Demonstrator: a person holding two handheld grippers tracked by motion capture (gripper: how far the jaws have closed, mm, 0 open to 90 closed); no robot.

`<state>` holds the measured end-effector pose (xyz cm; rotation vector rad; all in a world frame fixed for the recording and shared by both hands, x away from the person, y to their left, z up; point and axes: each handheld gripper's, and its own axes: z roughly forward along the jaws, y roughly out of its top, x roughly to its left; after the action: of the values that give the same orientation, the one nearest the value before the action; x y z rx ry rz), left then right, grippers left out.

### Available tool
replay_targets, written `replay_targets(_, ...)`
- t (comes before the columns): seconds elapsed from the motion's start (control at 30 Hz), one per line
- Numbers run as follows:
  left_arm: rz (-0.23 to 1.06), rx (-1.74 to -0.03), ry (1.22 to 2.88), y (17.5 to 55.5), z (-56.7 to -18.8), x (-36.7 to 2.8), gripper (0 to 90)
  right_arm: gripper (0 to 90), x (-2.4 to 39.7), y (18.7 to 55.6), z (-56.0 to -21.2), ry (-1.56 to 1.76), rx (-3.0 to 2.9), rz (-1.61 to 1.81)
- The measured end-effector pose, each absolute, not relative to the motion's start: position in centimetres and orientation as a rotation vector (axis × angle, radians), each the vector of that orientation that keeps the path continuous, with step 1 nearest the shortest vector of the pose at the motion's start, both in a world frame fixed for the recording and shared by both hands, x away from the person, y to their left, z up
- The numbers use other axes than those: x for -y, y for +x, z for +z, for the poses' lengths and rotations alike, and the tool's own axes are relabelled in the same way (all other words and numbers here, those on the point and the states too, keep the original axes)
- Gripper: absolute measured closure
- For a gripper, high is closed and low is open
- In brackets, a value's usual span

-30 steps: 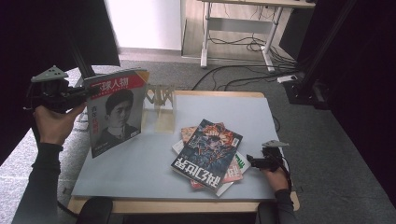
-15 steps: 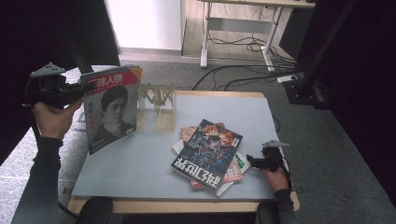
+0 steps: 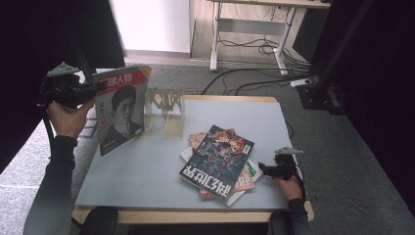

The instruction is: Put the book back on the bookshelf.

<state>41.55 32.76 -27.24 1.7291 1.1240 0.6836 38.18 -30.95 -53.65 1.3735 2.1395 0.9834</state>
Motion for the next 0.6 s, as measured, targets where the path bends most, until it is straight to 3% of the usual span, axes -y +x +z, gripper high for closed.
replay_targets(0.6,0.7,-1.123,1.709,43.8,-29.0,-31.9,86.7,12.4,31.0,38.2,-53.6,1.375,-2.138,0.986)
